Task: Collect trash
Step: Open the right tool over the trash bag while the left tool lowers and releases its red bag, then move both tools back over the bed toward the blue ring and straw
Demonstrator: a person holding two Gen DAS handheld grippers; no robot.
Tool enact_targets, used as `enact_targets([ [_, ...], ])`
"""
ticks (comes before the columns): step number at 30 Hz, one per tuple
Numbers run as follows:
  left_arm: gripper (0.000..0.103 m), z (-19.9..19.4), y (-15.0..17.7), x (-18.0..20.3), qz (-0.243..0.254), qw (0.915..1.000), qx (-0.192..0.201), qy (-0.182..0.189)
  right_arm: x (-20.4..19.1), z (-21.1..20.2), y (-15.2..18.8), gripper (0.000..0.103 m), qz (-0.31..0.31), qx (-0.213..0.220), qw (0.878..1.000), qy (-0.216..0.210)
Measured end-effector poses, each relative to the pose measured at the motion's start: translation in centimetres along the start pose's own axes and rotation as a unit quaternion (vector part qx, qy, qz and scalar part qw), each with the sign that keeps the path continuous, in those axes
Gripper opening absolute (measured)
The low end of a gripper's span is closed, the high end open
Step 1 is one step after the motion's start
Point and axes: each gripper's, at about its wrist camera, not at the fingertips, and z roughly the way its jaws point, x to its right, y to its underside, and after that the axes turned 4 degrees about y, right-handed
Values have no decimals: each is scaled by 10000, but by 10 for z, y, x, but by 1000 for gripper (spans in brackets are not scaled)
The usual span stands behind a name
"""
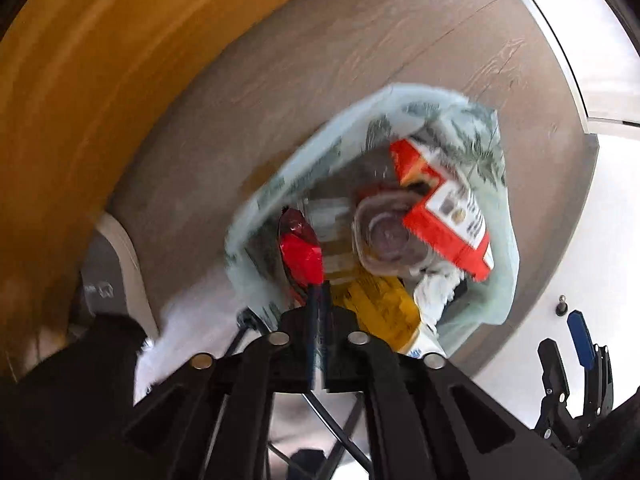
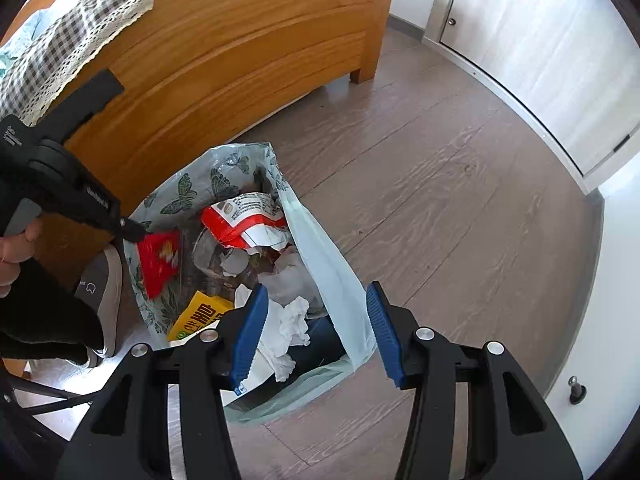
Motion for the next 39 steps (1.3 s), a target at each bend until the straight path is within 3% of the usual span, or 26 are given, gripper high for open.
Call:
enact_targets([
  [2,56,-10,1,-3,-141,9996,212,-88,-1,-1,-1,50,-7,6,10000,-17],
  [6,56,-33,6,0,53,9990,424,95,-9,-2,-4,50,-123,2,9999,-63],
  [17,56,-96,28,-15,-32,9915,1278,235,-31,-25,-22,50,-505,141,9986,-59],
  [23,56,-126,30,-9,754,9850,1532,233,-50,-37,-45,50,-657,21,9978,-107],
  [25,56,-145,37,-11,964,9795,1712,437,-61,-48,-57,50,-737,101,9972,-97],
  [28,59,-192,53,-28,1168,9638,2282,739,-80,-64,-78,50,-851,300,9959,-78],
  [30,62,-232,65,-50,1170,9489,2809,842,-97,-79,-99,50,-865,506,9948,-160],
  [33,71,-294,86,-107,847,9230,3685,716,-135,-99,-135,50,-937,862,9907,-490],
  [36,76,-338,109,-182,106,8951,4445,344,-188,-111,-173,50,-1045,1099,9797,-1310],
  [39,76,-360,128,-263,-800,8743,4778,316,-253,-112,-218,50,-1193,1140,9617,-2190],
])
